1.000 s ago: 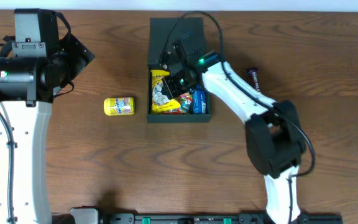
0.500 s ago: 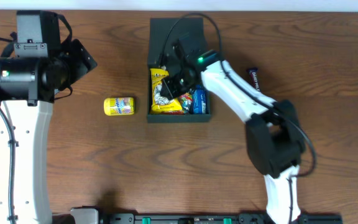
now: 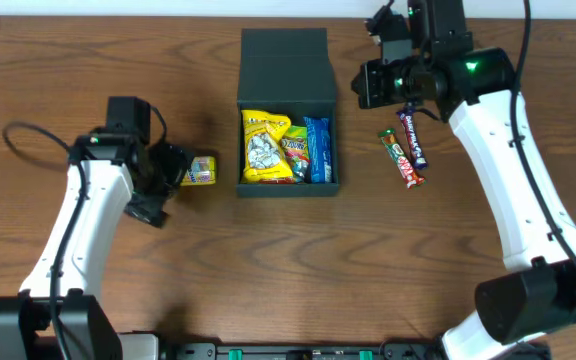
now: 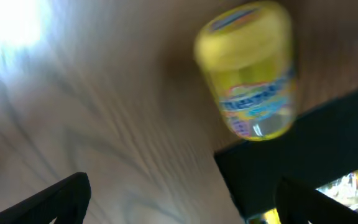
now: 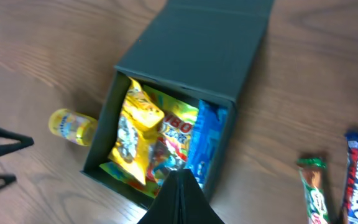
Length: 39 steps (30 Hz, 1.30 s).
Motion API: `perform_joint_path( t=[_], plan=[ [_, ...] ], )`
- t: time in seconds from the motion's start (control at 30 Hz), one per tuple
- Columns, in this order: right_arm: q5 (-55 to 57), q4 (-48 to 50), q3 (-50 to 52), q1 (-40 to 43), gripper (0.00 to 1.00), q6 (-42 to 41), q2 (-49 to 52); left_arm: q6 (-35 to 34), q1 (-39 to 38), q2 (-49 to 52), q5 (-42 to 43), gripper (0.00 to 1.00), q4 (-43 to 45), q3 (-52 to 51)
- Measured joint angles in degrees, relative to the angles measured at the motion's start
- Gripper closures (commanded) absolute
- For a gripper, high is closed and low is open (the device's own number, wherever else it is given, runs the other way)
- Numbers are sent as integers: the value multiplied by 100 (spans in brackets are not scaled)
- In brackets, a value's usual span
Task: Pack container
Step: 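Grasp the yellow Mentos tube with the left gripper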
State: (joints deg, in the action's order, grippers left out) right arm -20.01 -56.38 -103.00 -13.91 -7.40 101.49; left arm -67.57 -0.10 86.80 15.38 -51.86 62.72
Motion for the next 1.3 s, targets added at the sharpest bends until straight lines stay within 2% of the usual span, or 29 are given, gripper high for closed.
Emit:
perform_joint_path(
  t=[0.1, 0.13, 0.17, 0.23, 0.33, 0.57, 0.77, 0.97, 1.0, 1.07, 1.13, 1.3],
  plan=[
    [31, -22, 0, -2, 99, -11, 2, -1209, 0, 0, 291, 0, 166, -181],
    [35, -28, 0, -2, 99, -22, 2, -1580, -2, 0, 358, 5, 291, -184],
    [37, -42, 0, -2, 98, -26, 2, -1921, -2, 0, 400, 3, 439, -184],
    [42, -48, 0, -2, 98, -26, 2, -2374, -26, 0, 337, 5, 807, -188],
    [81, -105, 0, -2, 98, -28, 2, -2697, -94, 0, 118, 5, 1246, -186],
    [179, -129, 0, -2, 98, -28, 2, -2865, -153, 442, -166, 4, 1565, -186],
    [258, -278, 0, -2, 98, -26, 2, -2815, -153, 1185, -125, 4, 2544, -186],
    [354, -348, 0, -2, 99, -26, 2, -2693, -157, 1690, 22, 4, 2553, -94],
    [361, -358, 0, -2, 98, -24, 2, -2688, -157, 1764, 50, 0, 2557, -76],
    [387, -387, 0, -2, 98, -24, 2, -2686, -157, 1840, 87, 15, 2553, -63],
    [424, -402, 0, -2, 98, -24, 2, -2651, -157, 1864, 103, 24, 2546, -61],
    [463, -404, 0, -2, 98, -22, 2, -2538, -157, 1864, 120, 39, 2461, -31]
  ],
)
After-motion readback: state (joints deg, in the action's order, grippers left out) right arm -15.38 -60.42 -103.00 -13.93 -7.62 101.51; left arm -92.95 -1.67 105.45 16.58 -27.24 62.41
